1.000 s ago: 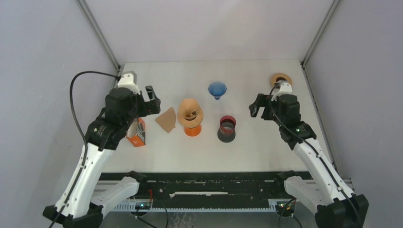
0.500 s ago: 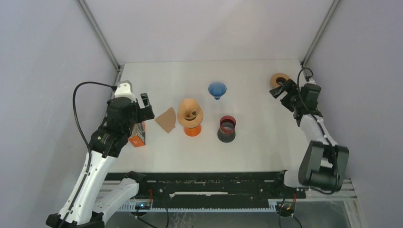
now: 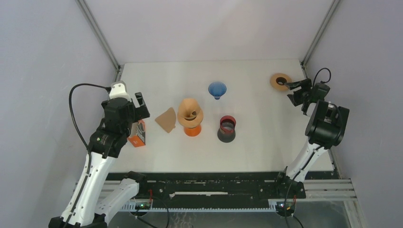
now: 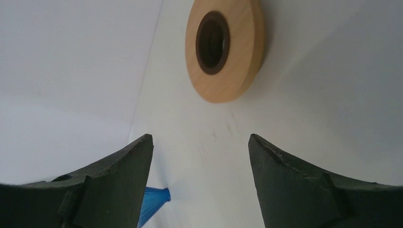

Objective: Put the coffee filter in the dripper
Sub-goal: Pick up the dripper holder from the center of the board.

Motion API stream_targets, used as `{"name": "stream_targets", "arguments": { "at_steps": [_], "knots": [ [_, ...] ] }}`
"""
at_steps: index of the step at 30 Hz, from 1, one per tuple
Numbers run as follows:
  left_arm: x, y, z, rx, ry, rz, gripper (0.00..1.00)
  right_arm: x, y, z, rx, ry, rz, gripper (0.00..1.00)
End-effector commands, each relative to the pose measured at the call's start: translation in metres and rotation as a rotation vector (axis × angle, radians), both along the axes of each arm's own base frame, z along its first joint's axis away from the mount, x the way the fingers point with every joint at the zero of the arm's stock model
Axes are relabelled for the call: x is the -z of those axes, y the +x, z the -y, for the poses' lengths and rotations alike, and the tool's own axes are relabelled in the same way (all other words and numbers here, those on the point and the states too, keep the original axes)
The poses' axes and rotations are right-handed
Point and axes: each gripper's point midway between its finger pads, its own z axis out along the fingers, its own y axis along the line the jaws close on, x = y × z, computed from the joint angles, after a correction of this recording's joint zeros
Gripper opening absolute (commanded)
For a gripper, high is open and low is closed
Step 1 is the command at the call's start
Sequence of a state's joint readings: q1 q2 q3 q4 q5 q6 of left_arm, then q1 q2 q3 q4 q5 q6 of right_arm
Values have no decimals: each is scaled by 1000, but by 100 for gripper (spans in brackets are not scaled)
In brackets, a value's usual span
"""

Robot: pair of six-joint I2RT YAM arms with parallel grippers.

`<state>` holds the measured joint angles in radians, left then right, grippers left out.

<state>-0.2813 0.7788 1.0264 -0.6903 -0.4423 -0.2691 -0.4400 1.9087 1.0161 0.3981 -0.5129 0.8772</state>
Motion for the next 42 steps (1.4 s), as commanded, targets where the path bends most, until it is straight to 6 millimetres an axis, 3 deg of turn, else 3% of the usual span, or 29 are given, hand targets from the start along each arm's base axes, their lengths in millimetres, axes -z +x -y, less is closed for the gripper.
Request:
{"name": "stream_targets", "arguments": {
  "at_steps": [1,6,16,31,36,42],
  "knots": [
    [-2,6,-8,-29,14,26,100,-24,32,19,51,44,109,81],
    [0,7,-10,-38,15,19,100,-2,49,31,94,96,64,77],
    [4,8,-16,-61,22,7,100,46,56,39,168,180,-18,71],
    [7,10,-20,-76,21,1,100,66,88,33,164,255,-22,60],
    [6,10,-20,-79,21,3,100,61,95,29,141,268,14,48],
    [5,9,-20,-74,13,10,100,39,93,21,88,271,78,28]
  ]
}}
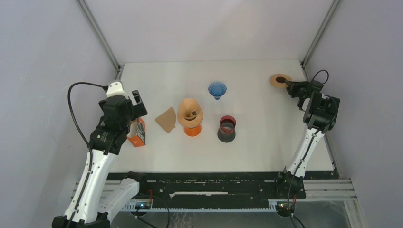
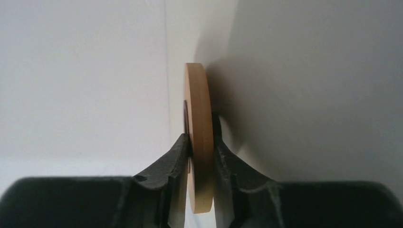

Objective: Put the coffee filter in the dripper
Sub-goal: Pick up the dripper holder from the center of the board.

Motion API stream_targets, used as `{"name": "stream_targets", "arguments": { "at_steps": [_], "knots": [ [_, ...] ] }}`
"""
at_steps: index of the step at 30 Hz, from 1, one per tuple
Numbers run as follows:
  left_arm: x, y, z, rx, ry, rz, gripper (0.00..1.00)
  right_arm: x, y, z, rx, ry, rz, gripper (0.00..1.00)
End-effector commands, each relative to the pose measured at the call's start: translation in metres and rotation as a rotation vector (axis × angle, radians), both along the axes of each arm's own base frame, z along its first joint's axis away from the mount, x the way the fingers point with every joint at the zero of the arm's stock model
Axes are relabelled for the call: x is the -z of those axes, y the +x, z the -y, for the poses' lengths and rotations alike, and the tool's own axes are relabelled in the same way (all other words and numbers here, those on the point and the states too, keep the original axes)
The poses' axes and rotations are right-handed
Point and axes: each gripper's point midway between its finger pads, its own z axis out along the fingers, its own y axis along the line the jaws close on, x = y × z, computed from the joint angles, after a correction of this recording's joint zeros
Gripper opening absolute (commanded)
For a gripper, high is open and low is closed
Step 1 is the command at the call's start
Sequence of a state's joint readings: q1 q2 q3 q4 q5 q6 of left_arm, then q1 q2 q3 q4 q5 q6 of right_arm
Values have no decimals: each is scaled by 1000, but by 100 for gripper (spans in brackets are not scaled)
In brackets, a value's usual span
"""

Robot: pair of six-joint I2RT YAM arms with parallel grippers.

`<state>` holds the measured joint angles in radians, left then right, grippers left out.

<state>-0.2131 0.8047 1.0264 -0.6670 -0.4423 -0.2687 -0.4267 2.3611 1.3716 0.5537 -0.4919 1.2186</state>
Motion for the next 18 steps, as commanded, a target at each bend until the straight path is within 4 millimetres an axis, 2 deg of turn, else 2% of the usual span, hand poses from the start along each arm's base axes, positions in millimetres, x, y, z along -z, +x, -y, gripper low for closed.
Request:
{"name": "stream_targets", "arguments": {
  "at_steps": [1,9,16,18],
  "knots": [
    [3,2,-3,-3,12,13,100,-26,2,-11,-49,-12,85,24],
    [-2,-2,0,11,-4,43,100,-78,-14,-36,-129,4,215,5],
    [-9,-5,3,33,-25,81,100,-117,-44,-67,-200,15,293,2],
    [-11,-7,4,37,-30,92,100,-122,-55,-78,-221,25,298,2]
  ]
}}
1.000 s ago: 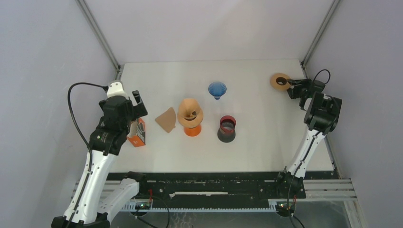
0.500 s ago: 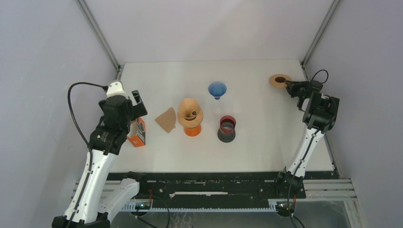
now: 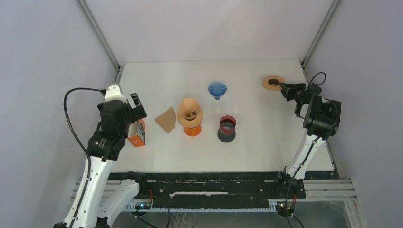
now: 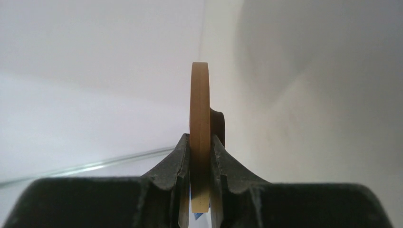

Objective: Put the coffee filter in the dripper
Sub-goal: Pick up the dripper holder from the center of the board, then place the dripper holder onto the coffee server.

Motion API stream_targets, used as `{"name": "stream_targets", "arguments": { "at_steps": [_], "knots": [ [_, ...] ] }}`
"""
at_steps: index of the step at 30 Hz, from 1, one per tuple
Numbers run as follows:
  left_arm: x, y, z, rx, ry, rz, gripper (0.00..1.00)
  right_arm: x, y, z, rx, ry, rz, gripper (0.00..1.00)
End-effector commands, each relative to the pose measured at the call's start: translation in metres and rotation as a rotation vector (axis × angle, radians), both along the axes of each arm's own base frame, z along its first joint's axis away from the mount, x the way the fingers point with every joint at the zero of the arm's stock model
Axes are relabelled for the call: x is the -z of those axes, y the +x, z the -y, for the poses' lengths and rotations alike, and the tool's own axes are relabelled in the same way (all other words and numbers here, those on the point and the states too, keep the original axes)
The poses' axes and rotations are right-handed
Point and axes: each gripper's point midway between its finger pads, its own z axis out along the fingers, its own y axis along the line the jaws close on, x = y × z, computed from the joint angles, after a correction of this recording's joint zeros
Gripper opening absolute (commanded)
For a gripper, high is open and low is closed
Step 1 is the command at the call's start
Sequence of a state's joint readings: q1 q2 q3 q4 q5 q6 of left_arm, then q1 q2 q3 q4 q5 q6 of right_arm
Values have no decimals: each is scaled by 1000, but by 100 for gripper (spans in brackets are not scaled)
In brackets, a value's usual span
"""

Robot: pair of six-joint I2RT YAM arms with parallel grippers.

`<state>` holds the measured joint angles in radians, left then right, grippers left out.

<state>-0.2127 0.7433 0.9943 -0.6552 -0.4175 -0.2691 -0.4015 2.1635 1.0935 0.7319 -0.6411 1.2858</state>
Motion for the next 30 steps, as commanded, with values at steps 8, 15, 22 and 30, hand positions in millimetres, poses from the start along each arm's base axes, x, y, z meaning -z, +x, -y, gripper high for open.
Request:
{"name": "stream_targets", "arguments": {
  "at_steps": [8,15,22,30],
  "knots": [
    [-16,-3,4,33,-28,97,100,-114,-51,-71,-184,-13,283,2],
    [-14,-2,10,61,-40,101,100,-139,-94,-117,-294,-18,328,2],
    [-11,1,12,70,-44,87,100,-144,-142,-165,-430,-10,338,3],
    [-6,3,12,66,-39,71,100,-146,-185,-215,-597,8,342,3]
  ]
}}
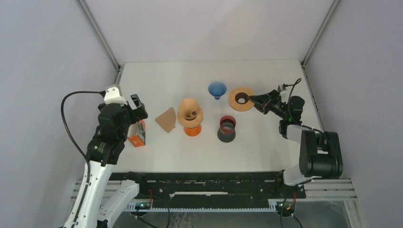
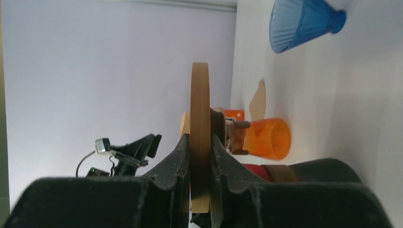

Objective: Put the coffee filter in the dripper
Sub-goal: Place the dripper holder onto the coffee server.

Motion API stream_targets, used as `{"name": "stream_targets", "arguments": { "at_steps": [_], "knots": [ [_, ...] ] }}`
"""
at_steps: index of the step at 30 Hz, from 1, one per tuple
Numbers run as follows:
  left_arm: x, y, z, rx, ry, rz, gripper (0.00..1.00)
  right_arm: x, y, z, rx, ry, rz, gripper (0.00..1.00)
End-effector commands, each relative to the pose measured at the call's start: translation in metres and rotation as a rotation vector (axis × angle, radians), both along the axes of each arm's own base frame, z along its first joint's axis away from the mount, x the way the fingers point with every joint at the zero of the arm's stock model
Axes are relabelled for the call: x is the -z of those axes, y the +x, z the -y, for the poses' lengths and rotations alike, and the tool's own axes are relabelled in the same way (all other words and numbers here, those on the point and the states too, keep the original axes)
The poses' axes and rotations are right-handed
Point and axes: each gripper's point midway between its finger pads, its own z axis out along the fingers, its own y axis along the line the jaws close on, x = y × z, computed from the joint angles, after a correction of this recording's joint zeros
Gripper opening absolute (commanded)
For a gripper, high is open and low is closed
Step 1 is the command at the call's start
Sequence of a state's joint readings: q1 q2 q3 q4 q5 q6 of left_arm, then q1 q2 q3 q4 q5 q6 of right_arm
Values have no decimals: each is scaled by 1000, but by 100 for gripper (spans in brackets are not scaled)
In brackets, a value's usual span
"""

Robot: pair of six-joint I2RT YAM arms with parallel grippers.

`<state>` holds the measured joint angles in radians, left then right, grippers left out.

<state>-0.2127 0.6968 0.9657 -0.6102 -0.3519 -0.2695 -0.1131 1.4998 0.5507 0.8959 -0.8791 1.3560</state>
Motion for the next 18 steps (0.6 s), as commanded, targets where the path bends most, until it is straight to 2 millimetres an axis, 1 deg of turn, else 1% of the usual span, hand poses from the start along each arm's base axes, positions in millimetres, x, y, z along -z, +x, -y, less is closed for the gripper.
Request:
{"name": "stream_targets", "arguments": {
  "at_steps": [1,7,9,14,18],
  "knots": [
    [1,5,1,3,-2,14,100,-22,-24,-24,-100,-13,91,3],
    [4,7,1,4,0,2,100,-17,-54,-52,-214,-15,77,3],
    [5,7,1,4,0,-1,100,-10,-62,-59,-239,-29,59,3],
    [8,9,2,9,1,-11,100,6,-80,-69,-283,-39,15,3],
    [9,10,4,19,-2,-18,100,23,-88,-72,-292,-45,-28,4]
  ]
}}
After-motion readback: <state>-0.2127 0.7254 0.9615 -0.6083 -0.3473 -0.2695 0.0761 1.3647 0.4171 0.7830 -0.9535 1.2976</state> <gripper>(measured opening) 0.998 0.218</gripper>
